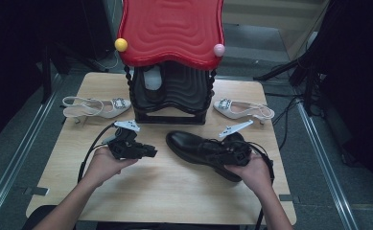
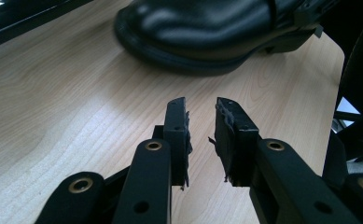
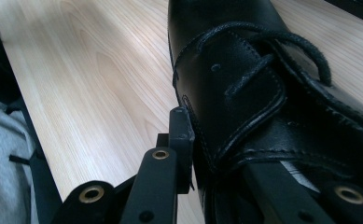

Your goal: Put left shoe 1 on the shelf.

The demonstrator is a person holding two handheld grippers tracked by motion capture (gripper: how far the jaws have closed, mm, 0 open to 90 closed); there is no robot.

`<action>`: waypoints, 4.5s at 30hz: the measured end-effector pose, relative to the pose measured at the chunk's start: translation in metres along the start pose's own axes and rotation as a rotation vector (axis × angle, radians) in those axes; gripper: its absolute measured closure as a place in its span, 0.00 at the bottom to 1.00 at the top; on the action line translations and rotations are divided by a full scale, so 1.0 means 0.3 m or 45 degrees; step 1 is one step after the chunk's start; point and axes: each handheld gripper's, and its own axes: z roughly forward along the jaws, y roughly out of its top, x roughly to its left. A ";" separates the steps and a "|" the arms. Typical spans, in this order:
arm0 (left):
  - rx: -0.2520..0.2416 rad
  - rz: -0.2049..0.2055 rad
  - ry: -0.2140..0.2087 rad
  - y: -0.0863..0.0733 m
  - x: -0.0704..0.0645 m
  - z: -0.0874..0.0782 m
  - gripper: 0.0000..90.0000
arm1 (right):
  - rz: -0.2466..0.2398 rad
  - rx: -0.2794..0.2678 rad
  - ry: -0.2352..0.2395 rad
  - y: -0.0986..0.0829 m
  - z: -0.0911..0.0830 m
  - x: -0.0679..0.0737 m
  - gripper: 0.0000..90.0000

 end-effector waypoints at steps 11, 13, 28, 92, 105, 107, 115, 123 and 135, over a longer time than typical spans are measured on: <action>-0.001 0.011 0.004 -0.010 -0.009 0.015 0.85 | -0.037 0.032 0.036 0.095 0.131 0.093 0.91; -0.002 0.012 0.008 -0.013 -0.010 0.019 0.85 | -0.039 0.035 0.040 0.104 0.153 0.105 0.91; -0.006 0.009 0.025 -0.026 -0.019 0.043 0.84 | 0.000 0.017 0.055 0.092 0.223 0.135 0.85; -0.027 -0.060 0.059 -0.044 -0.050 0.187 1.00 | 0.130 -0.128 -0.136 -0.047 0.067 -0.017 1.00; -0.003 -0.095 0.026 -0.016 -0.025 0.196 1.00 | 0.170 -0.133 -0.157 -0.078 0.069 0.050 1.00; 0.001 -0.088 0.024 -0.011 -0.024 0.200 1.00 | 0.191 -0.137 -0.154 -0.089 0.066 0.060 1.00; 0.014 -0.085 0.006 0.029 -0.023 0.236 1.00 | 0.228 -0.197 -0.153 -0.110 0.053 0.087 1.00; 0.032 -0.073 -0.028 0.055 -0.019 0.261 1.00 | 0.258 -0.203 -0.139 -0.105 0.055 0.070 1.00; 0.027 -0.085 -0.060 0.065 0.002 0.228 0.91 | 0.303 -0.214 -0.128 -0.099 0.043 0.054 1.00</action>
